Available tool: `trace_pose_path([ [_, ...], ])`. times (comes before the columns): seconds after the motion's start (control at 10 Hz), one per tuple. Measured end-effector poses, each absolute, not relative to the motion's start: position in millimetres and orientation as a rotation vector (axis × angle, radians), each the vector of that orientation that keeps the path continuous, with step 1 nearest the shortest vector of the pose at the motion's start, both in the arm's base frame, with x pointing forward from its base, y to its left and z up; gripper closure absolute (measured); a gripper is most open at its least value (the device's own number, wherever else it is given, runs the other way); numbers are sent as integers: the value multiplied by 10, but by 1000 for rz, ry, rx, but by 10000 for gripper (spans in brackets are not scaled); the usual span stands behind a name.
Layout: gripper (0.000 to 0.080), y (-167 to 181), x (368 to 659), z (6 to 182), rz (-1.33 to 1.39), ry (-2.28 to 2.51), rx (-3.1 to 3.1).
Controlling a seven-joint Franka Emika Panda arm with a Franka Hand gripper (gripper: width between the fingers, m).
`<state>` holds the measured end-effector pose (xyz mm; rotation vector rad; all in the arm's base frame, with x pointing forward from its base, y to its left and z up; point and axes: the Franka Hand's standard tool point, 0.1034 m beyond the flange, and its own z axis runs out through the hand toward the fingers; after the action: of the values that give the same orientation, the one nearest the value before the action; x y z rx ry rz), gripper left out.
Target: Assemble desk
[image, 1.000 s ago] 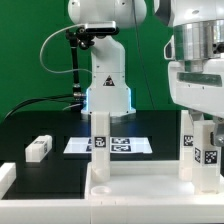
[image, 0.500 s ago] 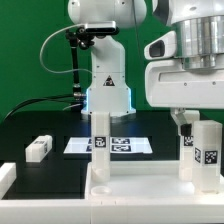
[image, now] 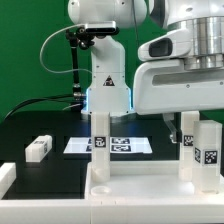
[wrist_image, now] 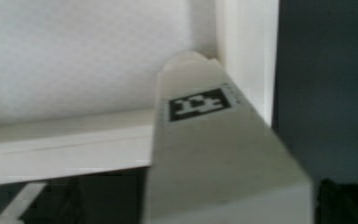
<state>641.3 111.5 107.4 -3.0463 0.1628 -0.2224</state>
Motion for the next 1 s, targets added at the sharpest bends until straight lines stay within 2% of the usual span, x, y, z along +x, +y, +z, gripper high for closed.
trace_pose_path([
  [0.2,174,1094,6410,1069,-216,206,-3042],
  [0.3,354,1102,6408,1066,-211,291,-3030],
  [0.4,354,1102,6408,1065,-205,404,-3012],
  [0.5,510,1079,6411,1064,-201,507,-2994],
  [0.7,510,1065,6412,1060,-190,717,-2945],
  [1.0,510,1070,6396,1057,-116,1385,-2705],
])
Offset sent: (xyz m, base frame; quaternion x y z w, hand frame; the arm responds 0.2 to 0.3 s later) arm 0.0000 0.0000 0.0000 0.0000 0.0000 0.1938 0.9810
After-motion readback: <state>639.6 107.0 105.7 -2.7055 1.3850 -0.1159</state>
